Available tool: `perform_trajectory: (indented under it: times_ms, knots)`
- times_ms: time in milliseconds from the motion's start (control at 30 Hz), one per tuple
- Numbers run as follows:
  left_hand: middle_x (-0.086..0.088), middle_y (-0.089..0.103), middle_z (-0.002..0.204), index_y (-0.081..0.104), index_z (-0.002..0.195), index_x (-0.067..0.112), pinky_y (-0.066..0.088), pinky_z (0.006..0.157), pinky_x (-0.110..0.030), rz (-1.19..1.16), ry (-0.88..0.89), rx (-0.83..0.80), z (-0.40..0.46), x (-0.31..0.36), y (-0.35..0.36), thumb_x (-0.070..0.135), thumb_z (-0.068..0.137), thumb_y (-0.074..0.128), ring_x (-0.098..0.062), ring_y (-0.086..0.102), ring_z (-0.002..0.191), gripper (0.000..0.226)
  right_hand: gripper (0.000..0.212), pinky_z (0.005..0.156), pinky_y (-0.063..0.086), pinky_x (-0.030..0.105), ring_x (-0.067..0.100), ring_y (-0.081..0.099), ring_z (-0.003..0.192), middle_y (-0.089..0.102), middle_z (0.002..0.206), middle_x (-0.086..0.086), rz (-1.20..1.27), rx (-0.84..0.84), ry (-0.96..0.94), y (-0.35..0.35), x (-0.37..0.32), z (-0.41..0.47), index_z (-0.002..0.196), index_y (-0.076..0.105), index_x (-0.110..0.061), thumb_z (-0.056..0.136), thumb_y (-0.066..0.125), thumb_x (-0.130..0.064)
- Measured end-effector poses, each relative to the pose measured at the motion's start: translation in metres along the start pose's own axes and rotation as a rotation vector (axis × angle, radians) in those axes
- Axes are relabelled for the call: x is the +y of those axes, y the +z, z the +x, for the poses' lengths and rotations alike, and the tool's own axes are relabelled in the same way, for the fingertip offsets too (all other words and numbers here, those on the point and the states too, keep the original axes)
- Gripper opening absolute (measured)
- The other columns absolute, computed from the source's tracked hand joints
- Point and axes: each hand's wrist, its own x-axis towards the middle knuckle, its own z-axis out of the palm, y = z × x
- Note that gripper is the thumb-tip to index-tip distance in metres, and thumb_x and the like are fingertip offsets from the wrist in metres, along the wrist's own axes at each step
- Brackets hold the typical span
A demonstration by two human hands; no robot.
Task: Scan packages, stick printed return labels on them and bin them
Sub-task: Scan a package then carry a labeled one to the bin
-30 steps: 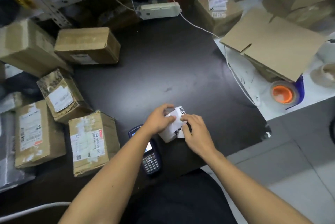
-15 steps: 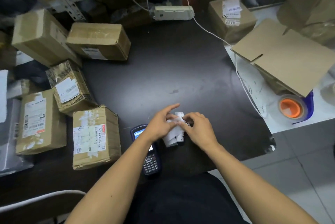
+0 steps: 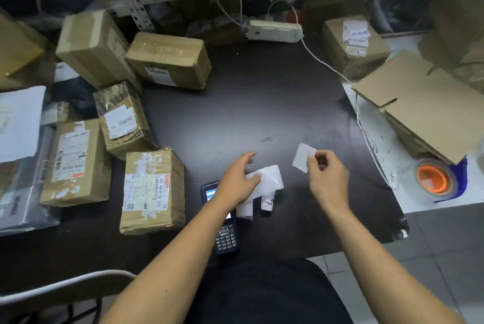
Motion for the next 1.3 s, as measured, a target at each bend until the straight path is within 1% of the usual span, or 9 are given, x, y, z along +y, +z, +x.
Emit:
perform_trajectory:
  times_ms: [200,333,433,567,733,867,1000,1100,1300]
  knots:
    - [0.003,0.068,0.08,0.057,0.114,0.032,0.05,0.07,-0.024,-0.357,0.017,0.231,-0.021,0.045,-0.034,0.036,0.101,0.05,-0.004,0.064,0.069,0.015,0.014,0.071,0.039,0.029,0.015,0.053,0.079,0.063,0.086,-0.003,-0.218,0.078,-0.618,0.051,-0.035,-0.028,0.09,0.064,-0.012,0.094,0.059,-0.025]
    - [0.0,0.071,0.094,0.051,0.125,0.028,0.054,0.076,-0.031,-0.421,-0.062,0.259,-0.033,0.032,-0.068,0.038,0.097,0.058,-0.009,0.068,0.082,0.031,0.014,0.066,0.04,0.036,0.024,0.058,0.083,0.067,0.089,0.001,-0.388,0.128,-0.919,0.081,-0.057,-0.047,0.091,0.066,-0.013,0.092,0.062,-0.026]
    - [-0.002,0.066,0.093,0.048,0.13,0.029,0.046,0.057,-0.016,-0.446,-0.1,0.307,-0.048,0.009,-0.095,0.018,0.095,0.062,-0.01,0.062,0.07,0.039,0.023,0.072,0.043,0.036,0.026,0.058,0.09,0.065,0.099,0.006,-0.353,-0.018,-0.986,0.105,-0.068,-0.064,0.098,0.067,-0.011,0.09,0.061,-0.032]
    - [-0.002,0.069,0.103,0.051,0.129,0.032,0.049,0.07,-0.023,-0.443,-0.121,0.366,-0.064,-0.031,-0.137,0.012,0.092,0.064,-0.015,0.066,0.086,0.044,0.038,0.088,0.041,0.019,0.014,0.051,0.104,0.054,0.116,0.001,-0.126,-0.398,-0.765,0.126,-0.086,-0.082,0.114,0.061,-0.014,0.085,0.072,-0.036]
    - [-0.002,0.068,0.113,0.049,0.138,0.031,0.055,0.075,-0.025,-0.245,-0.079,0.185,-0.079,-0.056,-0.185,0.009,0.09,0.067,-0.011,0.067,0.091,0.056,0.028,0.064,0.046,0.01,0.008,0.063,0.083,0.067,0.096,0.001,0.138,-0.681,-0.161,0.155,-0.129,-0.092,0.118,0.056,-0.019,0.092,0.067,-0.019]
    - [-0.006,0.069,0.117,0.05,0.138,0.026,0.054,0.094,-0.041,-0.215,-0.138,0.258,-0.072,-0.069,-0.207,0.013,0.085,0.073,-0.018,0.067,0.101,0.059,0.022,0.06,0.048,0.016,0.009,0.062,0.07,0.067,0.086,0.006,0.11,-0.671,-0.122,0.184,-0.148,-0.092,0.108,0.06,-0.016,0.089,0.069,-0.011]
    - [0.001,0.07,0.103,0.053,0.135,0.026,0.051,0.074,-0.023,-0.212,-0.213,0.395,-0.063,-0.075,-0.211,0.018,0.085,0.076,-0.012,0.065,0.093,0.055,0.023,0.049,0.043,0.01,0.005,0.061,0.069,0.064,0.083,-0.005,-0.095,-0.597,-0.202,0.203,-0.158,-0.091,0.112,0.059,-0.018,0.09,0.067,-0.016]
    - [0.007,0.066,0.088,0.053,0.135,0.024,0.046,0.071,-0.023,-0.047,-0.174,0.453,-0.059,-0.076,-0.209,0.02,0.084,0.077,-0.007,0.061,0.085,0.056,0.029,0.064,0.048,0.022,0.01,0.061,0.076,0.06,0.078,-0.011,-0.25,-0.579,-0.287,0.209,-0.161,-0.089,0.117,0.058,-0.018,0.089,0.065,-0.019]
    - [-0.002,0.065,0.109,0.043,0.143,0.027,0.048,0.079,-0.031,0.143,-0.167,0.418,-0.052,-0.081,-0.214,0.033,0.084,0.076,-0.018,0.061,0.099,0.067,0.046,0.067,0.048,0.027,0.012,0.061,0.08,0.064,0.085,-0.002,-0.275,-0.583,-0.216,0.21,-0.159,-0.084,0.129,0.046,-0.019,0.088,0.066,-0.026]
